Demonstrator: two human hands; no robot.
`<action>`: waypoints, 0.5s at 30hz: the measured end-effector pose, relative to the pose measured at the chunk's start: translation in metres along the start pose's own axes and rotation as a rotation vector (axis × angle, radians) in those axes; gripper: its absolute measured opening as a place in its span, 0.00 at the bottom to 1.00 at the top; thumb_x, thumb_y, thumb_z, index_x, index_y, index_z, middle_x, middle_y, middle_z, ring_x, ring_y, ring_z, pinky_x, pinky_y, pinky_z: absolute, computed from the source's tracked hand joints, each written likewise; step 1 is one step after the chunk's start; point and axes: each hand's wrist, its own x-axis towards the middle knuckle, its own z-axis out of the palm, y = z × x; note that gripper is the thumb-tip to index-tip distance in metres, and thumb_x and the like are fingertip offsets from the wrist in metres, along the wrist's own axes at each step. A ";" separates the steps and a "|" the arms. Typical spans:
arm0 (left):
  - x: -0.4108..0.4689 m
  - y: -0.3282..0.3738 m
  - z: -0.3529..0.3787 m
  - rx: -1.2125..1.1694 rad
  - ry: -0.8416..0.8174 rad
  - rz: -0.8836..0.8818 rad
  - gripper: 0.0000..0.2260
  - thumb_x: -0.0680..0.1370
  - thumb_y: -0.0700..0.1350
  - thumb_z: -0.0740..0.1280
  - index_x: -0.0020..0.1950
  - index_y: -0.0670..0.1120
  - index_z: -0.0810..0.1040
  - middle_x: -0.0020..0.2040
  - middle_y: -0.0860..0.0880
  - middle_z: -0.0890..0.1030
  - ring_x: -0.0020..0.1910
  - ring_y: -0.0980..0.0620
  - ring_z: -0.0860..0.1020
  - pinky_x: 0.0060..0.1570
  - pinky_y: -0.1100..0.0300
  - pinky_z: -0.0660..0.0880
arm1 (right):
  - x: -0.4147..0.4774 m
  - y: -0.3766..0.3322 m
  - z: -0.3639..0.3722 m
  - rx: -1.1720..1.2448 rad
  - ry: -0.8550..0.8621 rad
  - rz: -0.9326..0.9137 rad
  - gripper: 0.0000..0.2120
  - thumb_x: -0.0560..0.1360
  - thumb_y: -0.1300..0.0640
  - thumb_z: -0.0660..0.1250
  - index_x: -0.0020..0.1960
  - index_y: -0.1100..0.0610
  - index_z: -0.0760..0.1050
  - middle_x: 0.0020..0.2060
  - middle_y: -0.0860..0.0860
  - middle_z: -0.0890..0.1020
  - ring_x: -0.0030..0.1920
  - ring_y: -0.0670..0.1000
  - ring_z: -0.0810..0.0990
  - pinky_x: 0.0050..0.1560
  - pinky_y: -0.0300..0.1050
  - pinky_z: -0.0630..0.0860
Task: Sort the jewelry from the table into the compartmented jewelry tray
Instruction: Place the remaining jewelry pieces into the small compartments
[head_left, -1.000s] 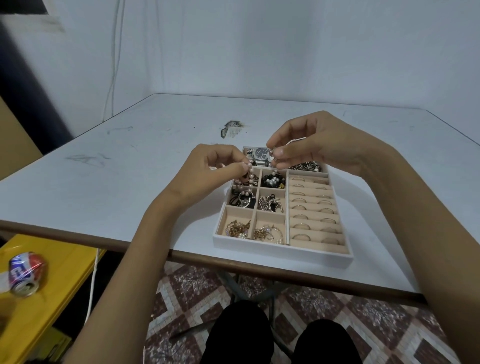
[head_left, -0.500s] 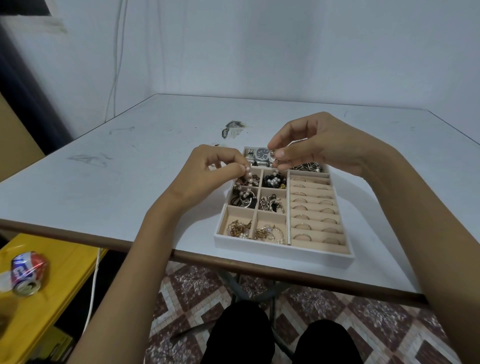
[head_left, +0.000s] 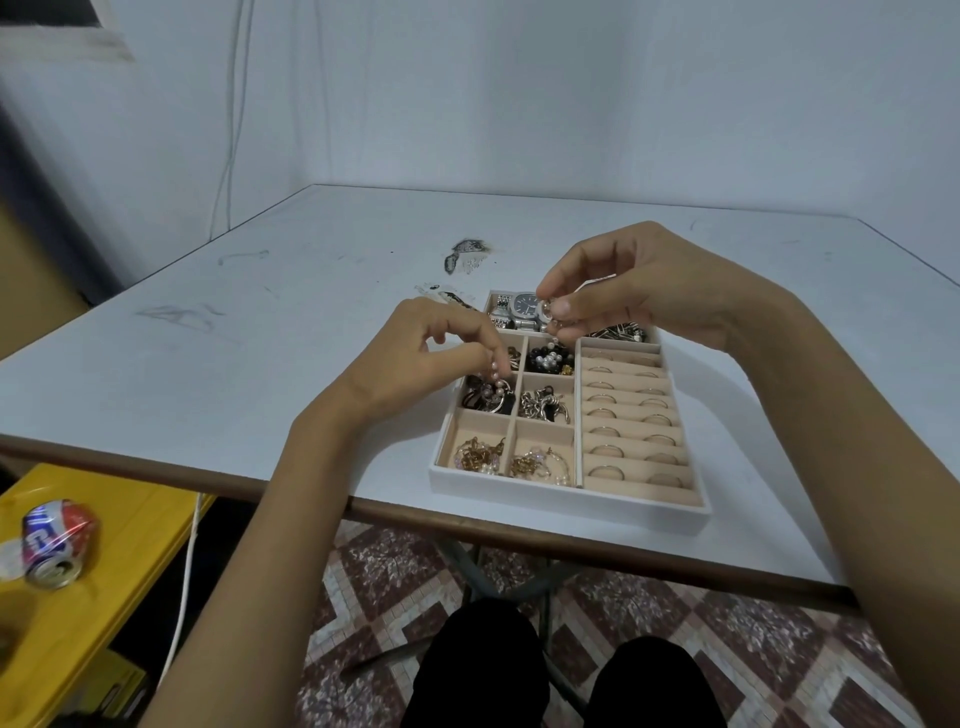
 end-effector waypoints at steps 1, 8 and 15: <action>-0.001 0.000 0.000 -0.007 -0.009 0.000 0.11 0.68 0.48 0.63 0.38 0.45 0.84 0.35 0.49 0.83 0.39 0.55 0.80 0.49 0.58 0.67 | 0.000 0.000 0.000 0.000 0.001 -0.001 0.09 0.68 0.68 0.72 0.49 0.63 0.81 0.41 0.57 0.83 0.41 0.55 0.85 0.47 0.42 0.81; -0.001 0.005 -0.001 -0.089 0.004 0.026 0.11 0.71 0.35 0.60 0.38 0.37 0.83 0.34 0.44 0.83 0.37 0.53 0.81 0.43 0.67 0.73 | -0.001 -0.002 0.002 -0.006 -0.012 -0.016 0.10 0.66 0.65 0.73 0.47 0.62 0.82 0.40 0.58 0.83 0.40 0.55 0.84 0.47 0.44 0.81; 0.004 -0.013 -0.006 0.217 0.357 -0.108 0.10 0.70 0.44 0.61 0.40 0.57 0.80 0.41 0.55 0.83 0.48 0.58 0.79 0.48 0.61 0.71 | -0.002 -0.005 0.005 -0.111 -0.019 -0.029 0.10 0.66 0.64 0.75 0.47 0.60 0.82 0.37 0.54 0.84 0.35 0.47 0.80 0.34 0.36 0.75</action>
